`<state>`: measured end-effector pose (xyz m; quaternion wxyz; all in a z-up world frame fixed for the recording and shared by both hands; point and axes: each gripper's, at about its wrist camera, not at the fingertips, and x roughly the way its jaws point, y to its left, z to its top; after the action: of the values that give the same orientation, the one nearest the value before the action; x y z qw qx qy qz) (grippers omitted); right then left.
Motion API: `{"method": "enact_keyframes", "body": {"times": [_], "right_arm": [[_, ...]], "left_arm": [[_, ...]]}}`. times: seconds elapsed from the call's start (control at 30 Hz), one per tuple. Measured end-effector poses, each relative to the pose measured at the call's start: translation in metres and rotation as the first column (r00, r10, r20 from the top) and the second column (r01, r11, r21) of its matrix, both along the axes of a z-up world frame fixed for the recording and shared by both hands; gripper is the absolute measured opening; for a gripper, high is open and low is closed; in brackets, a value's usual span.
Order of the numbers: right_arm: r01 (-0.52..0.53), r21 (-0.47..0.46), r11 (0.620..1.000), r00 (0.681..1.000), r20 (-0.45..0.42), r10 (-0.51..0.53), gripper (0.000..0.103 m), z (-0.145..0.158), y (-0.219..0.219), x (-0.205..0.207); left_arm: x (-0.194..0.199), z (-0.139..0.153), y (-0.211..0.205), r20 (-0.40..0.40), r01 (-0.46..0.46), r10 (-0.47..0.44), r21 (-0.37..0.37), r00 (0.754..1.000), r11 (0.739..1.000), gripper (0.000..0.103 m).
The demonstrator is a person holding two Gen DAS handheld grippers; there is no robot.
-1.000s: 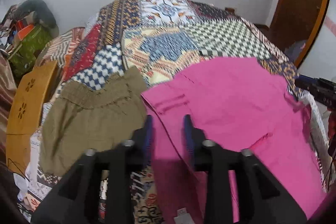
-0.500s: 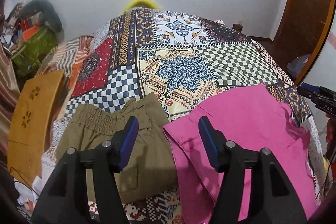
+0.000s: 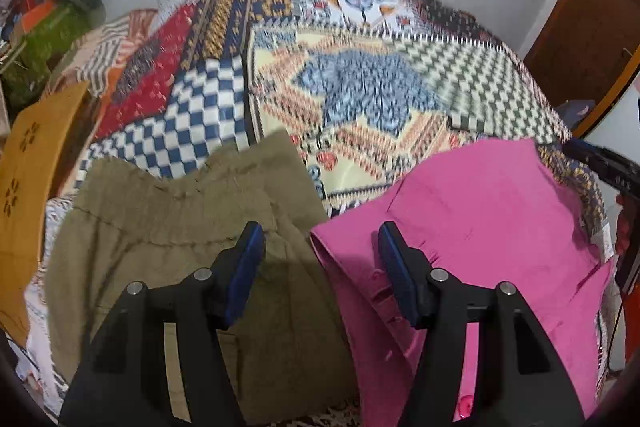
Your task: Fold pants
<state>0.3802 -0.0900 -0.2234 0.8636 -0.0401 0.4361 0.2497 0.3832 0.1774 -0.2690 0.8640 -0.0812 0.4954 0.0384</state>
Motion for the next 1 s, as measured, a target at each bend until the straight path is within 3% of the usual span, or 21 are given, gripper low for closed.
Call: {"method": "enact_keyframes", "body": {"times": [0.33, 0.83, 0.9, 0.93, 0.97, 1.0], "right_arm": [[-0.031, -0.041, 0.999, 0.998, -0.055, 0.029, 0.037, -0.03, 0.011, 0.02], [-0.073, -0.064, 0.995, 0.996, -0.065, 0.068, 0.038, -0.047, 0.029, 0.034], [-0.075, -0.071, 0.995, 0.995, -0.064, 0.071, 0.037, -0.049, 0.033, 0.035], [-0.083, -0.08, 0.993, 0.995, -0.057, 0.078, 0.03, -0.049, 0.036, 0.034], [-0.088, -0.084, 0.993, 0.995, -0.053, 0.084, 0.024, -0.048, 0.037, 0.033], [-0.098, -0.083, 0.992, 0.994, -0.058, 0.093, 0.012, -0.049, 0.04, 0.032]], "left_arm": [[0.013, -0.021, -0.009, -0.031, 0.06, -0.06, -0.008, 0.998, 0.998, 0.06], [0.025, -0.033, 0.001, -0.059, 0.088, -0.095, -0.113, 0.994, 0.99, 0.059], [0.026, -0.033, 0.0, -0.063, 0.086, -0.093, -0.103, 0.994, 0.991, 0.053], [0.027, -0.033, -0.001, -0.061, 0.092, -0.098, -0.1, 0.993, 0.991, 0.047], [0.027, -0.034, -0.002, -0.064, 0.112, -0.121, -0.13, 0.991, 0.985, 0.028], [0.029, -0.036, -0.003, -0.077, 0.111, -0.123, -0.148, 0.989, 0.983, 0.027]]}}
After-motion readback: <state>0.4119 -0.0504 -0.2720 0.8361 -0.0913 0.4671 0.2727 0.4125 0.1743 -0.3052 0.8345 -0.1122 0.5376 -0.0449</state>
